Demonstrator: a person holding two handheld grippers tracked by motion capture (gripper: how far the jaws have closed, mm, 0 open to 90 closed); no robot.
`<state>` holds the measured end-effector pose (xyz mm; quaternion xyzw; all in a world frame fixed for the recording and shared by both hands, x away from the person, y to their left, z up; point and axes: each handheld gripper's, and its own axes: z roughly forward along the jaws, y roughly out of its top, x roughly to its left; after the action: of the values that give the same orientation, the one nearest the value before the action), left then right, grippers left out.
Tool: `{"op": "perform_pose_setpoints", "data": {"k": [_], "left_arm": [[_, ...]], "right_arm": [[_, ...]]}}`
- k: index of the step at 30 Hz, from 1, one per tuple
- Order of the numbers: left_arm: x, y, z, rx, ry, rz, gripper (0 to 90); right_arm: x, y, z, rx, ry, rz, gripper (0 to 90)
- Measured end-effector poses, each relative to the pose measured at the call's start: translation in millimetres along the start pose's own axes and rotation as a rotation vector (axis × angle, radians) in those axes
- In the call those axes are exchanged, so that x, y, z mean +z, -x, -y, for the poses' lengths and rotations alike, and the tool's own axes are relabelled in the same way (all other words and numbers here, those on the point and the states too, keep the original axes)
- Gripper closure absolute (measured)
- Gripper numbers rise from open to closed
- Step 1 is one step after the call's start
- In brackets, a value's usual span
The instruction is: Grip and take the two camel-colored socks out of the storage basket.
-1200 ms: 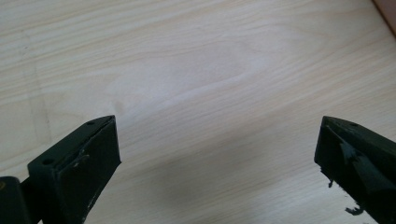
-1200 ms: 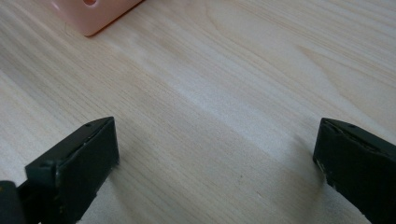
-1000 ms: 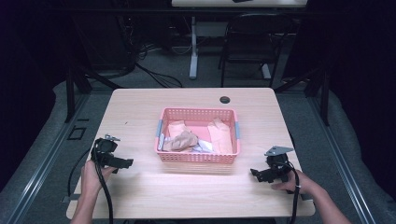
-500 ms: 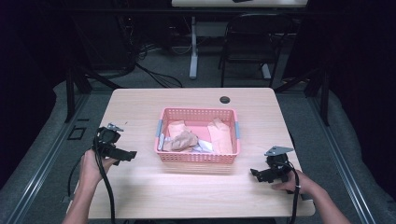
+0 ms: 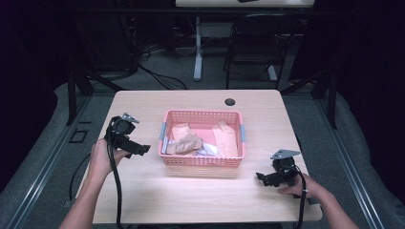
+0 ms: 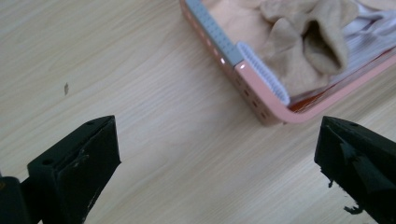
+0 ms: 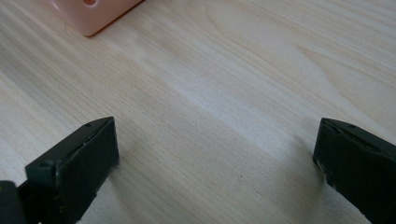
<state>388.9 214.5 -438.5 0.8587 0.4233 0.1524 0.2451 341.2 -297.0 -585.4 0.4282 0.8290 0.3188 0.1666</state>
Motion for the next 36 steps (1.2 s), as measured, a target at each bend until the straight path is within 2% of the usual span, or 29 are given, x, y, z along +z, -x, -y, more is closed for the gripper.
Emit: {"op": "perform_pose_setpoints", "data": {"k": [3,5,7,8,9,12,15,16,18,19,21,24,25,30,32,33,36], "left_arm": [[3.1,7.3,-16.7,0.034,0.009,0.004,0.0],[4.5,9.4,-21.0,0.045,0.004,0.002,0.0],[9.9,15.3,-32.6,0.068,-0.003,0.028,0.0],[9.9,15.3,-32.6,0.068,-0.003,0.028,0.0],[14.9,19.4,-40.2,0.084,-0.019,0.040,0.0],[21.6,24.3,-47.3,0.100,-0.036,0.041,0.0],[35.9,34.5,-61.8,0.122,-0.056,0.063,0.0],[35.9,34.5,-61.8,0.122,-0.056,0.063,0.0],[48.5,44.9,-72.0,0.132,-0.088,0.083,0.0],[48.5,44.9,-72.0,0.132,-0.088,0.083,0.5],[62.1,54.8,-79.1,0.150,-0.131,0.103,1.7],[70.2,60.5,-81.9,0.153,-0.144,0.120,3.7],[77.0,65.1,-84.1,0.163,-0.163,0.130,5.1],[90.4,70.8,-86.1,0.165,-0.194,0.151,8.2],[96.4,73.1,-87.0,0.164,-0.200,0.160,10.7],[99.3,74.7,-87.6,0.165,-0.206,0.162,15.0],[107.5,79.3,-89.2,0.182,-0.235,0.176,18.3]], "right_arm": [[0.0,0.0,0.0,0.000,0.000,0.000,0.0],[-0.1,-0.1,0.0,0.002,-0.001,0.000,0.0],[0.0,0.0,0.0,0.001,0.000,0.000,0.0],[0.0,0.0,0.0,0.001,0.000,0.000,0.0],[-0.1,0.0,0.0,0.001,-0.001,0.000,0.0],[0.2,0.2,0.0,-0.001,0.002,0.000,0.0],[0.2,0.3,0.0,-0.002,0.003,-0.001,0.0],[0.2,0.3,0.0,-0.002,0.003,-0.001,0.0],[0.1,0.2,0.0,-0.001,0.001,-0.001,0.0],[0.1,0.2,0.0,-0.001,0.001,-0.001,0.0],[0.0,0.1,0.0,0.000,0.000,-0.002,0.0],[0.1,0.2,0.0,-0.001,0.001,-0.001,0.0],[-0.1,0.0,0.0,0.001,0.000,-0.001,0.0],[0.0,0.2,0.1,-0.001,0.002,-0.002,0.0],[-0.1,0.2,0.1,-0.001,0.001,-0.002,0.0],[-0.1,0.2,0.1,0.000,0.000,-0.003,0.0],[-0.1,0.2,0.1,-0.001,0.000,-0.002,0.0]]}}
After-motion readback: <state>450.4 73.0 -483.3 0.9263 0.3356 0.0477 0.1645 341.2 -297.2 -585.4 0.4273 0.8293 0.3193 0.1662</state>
